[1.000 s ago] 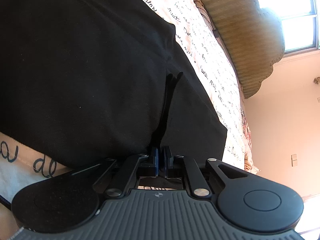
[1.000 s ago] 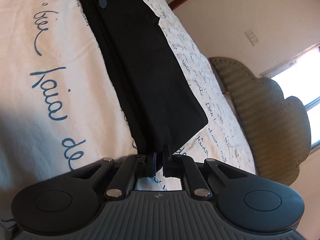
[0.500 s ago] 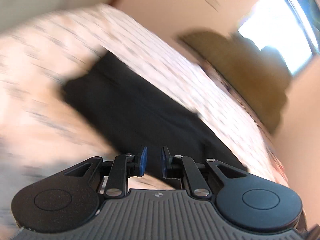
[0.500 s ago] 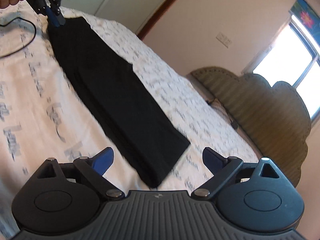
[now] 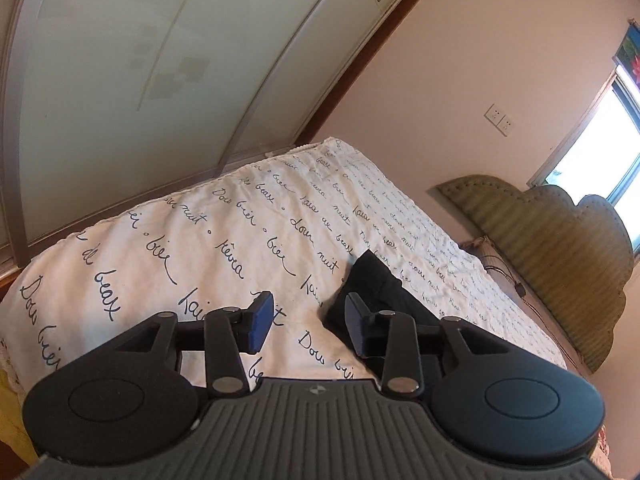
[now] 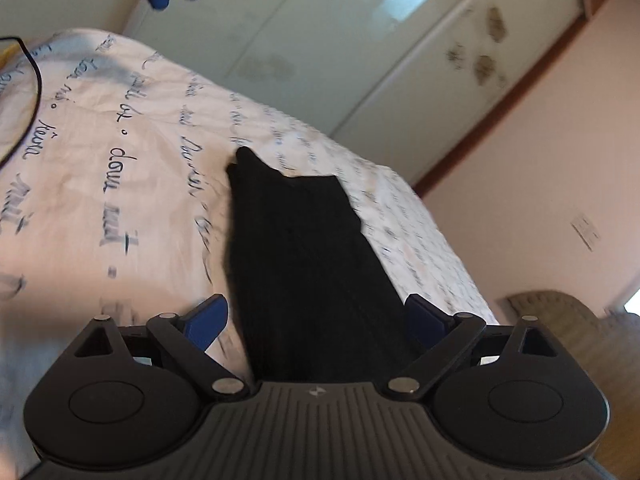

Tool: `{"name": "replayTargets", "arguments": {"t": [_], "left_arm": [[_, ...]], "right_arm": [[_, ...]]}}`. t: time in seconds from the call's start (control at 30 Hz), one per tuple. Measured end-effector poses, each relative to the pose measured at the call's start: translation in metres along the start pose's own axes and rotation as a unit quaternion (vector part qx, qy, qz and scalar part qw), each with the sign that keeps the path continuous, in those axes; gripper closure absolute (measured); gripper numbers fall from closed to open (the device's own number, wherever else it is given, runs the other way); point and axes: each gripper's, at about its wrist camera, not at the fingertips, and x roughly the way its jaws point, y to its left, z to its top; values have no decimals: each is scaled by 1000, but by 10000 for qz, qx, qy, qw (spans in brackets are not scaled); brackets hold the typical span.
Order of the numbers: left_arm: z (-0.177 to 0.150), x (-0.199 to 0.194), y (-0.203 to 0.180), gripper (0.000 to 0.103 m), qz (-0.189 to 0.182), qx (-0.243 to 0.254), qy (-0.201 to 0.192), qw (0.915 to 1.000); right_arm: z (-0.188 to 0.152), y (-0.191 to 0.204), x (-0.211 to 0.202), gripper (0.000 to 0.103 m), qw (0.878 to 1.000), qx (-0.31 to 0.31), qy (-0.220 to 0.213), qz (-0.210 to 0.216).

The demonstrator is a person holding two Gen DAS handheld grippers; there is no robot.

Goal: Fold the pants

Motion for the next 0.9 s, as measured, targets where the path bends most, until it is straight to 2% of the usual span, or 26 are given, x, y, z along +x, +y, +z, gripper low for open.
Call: {"name": "replayTargets", "arguments": {"t": [0.13, 0.33, 0.5, 0.53, 0.6, 0.63, 0.67, 0.8, 0.9], "left_arm": [[-2, 12, 6, 56, -37, -54, 114, 9999], [1, 37, 2, 52, -187, -51, 322, 9993], [0, 42, -2, 46, -268, -53, 350, 9990], [0, 42, -1, 45, -247, -60, 358, 9990], [-2, 41, 0, 45, -180, -87, 381, 9991], [-3, 40, 1, 44, -151, -96, 395, 9991], [-3, 39, 1, 43, -120, -104, 404, 9991], [-2, 30, 0, 42, 4, -96, 363, 9993], [-1, 26, -5, 39, 28, -65, 309, 9995]], "right_arm": [[12, 15, 30, 7, 9994, -320, 87, -100], [29, 10, 55, 7, 9986, -309, 112, -413], [48, 22, 79, 8, 9969, -577, -12, -538], [51, 25, 84, 14, 9971, -594, -14, -479], [52, 25, 88, 52, 9988, -472, 66, -137], [52, 26, 92, 76, 9992, -374, 163, 14], [49, 29, 94, 79, 9992, -367, 167, 28], [46, 27, 94, 80, 9999, -82, 118, -46], [47, 35, 95, 79, 9993, -303, 170, -169]]}}
